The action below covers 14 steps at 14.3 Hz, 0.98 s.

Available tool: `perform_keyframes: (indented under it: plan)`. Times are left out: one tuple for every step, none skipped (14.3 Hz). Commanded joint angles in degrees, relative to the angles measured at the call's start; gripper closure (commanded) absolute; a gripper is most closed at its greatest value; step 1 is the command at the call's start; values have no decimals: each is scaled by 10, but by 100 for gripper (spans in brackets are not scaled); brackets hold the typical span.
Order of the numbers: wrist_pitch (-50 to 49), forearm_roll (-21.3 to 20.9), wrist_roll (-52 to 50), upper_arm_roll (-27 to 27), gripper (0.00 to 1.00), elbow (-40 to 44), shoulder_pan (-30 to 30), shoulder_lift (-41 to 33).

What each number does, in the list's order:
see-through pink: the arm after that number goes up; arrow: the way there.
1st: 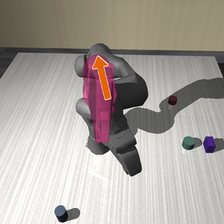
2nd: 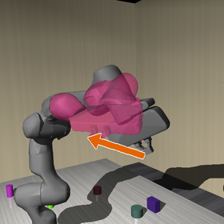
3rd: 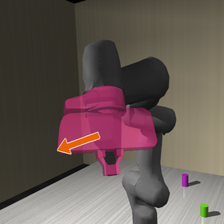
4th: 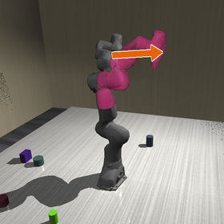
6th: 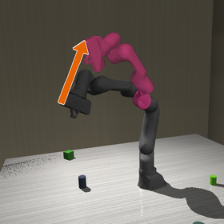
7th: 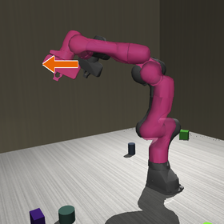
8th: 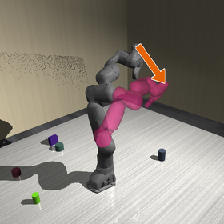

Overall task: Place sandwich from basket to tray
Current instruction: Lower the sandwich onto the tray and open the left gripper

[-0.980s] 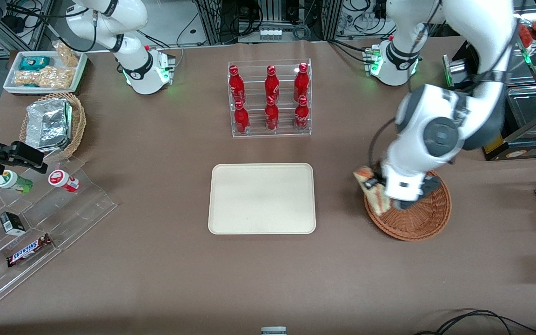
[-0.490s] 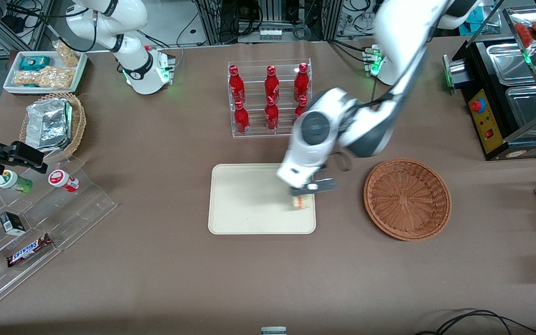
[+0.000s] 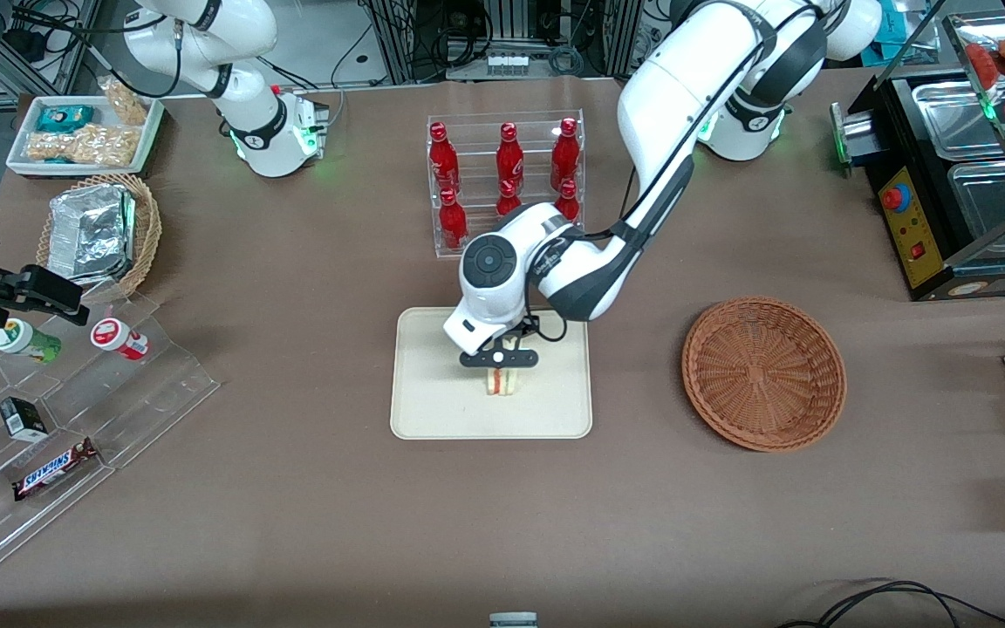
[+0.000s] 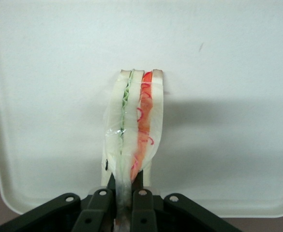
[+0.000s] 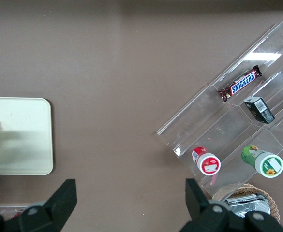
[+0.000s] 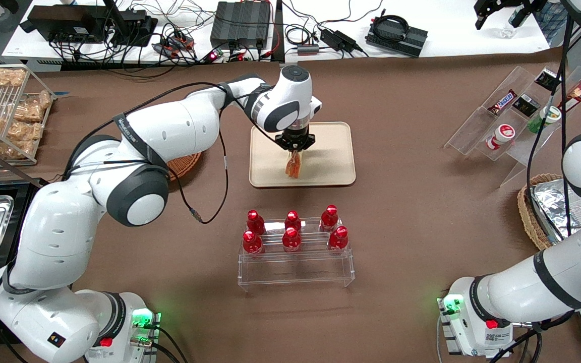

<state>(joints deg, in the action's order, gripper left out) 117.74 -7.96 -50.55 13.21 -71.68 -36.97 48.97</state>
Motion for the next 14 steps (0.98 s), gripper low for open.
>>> perform_keyframes:
  plan:
    - [-3,-9,-43,-9,81,45,-9,22]
    - [14,-9,-65,-10,71,45,-7,22]
    - [37,-9,-91,-10,54,45,-6,24]
    - [56,-10,-125,-11,23,44,-6,29]
    - [61,-10,-142,-12,19,45,-6,31]
    - [60,-10,-144,-17,0,45,-6,29]
    - [58,-10,-145,-24,0,45,-6,26]
    - [55,-11,-145,-26,0,45,-6,23]
    - [45,-11,-145,-27,0,45,-6,15]
    - [15,-10,-144,-33,0,45,-6,4]
    - [-35,-9,-140,-45,0,46,-6,-11]
    - [-60,-9,-134,-49,0,45,-4,-28]
    - [-74,-8,-120,-49,0,43,1,-52]
    - [-87,-4,-101,-49,0,41,17,-72]
